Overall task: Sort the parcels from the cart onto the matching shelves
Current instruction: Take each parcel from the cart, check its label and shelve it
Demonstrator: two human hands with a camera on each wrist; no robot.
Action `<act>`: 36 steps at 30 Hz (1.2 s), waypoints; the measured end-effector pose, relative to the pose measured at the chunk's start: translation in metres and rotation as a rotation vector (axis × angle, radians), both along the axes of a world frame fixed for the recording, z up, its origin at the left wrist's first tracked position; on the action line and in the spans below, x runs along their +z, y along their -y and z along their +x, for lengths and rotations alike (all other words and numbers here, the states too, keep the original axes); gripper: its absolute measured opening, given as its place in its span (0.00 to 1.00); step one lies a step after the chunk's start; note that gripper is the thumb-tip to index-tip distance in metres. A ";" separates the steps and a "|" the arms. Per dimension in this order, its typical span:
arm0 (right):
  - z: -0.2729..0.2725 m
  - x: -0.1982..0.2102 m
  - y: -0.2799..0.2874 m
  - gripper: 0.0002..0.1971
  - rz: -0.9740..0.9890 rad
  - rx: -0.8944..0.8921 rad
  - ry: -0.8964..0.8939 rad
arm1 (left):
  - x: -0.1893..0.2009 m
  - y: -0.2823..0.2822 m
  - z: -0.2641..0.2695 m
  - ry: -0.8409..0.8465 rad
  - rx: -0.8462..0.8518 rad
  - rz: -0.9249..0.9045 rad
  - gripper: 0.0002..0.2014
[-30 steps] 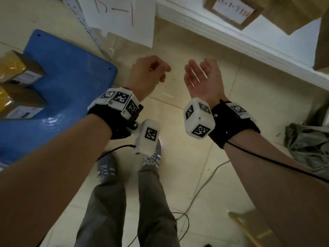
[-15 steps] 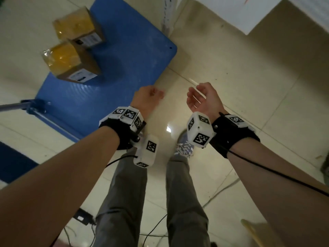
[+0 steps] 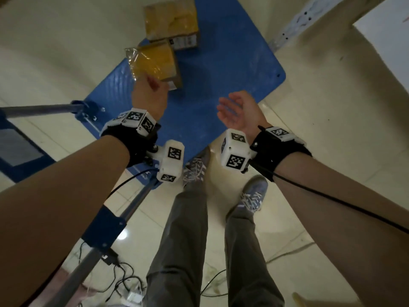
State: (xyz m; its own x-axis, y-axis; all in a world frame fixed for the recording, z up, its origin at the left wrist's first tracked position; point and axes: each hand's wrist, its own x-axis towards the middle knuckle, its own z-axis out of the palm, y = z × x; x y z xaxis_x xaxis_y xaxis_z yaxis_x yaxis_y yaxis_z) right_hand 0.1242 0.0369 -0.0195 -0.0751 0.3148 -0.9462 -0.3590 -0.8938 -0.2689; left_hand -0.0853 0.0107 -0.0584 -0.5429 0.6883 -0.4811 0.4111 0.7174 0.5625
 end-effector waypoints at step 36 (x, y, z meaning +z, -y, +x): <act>0.082 0.001 0.001 0.04 0.091 0.321 0.217 | -0.012 0.022 0.087 0.534 -0.247 -0.084 0.55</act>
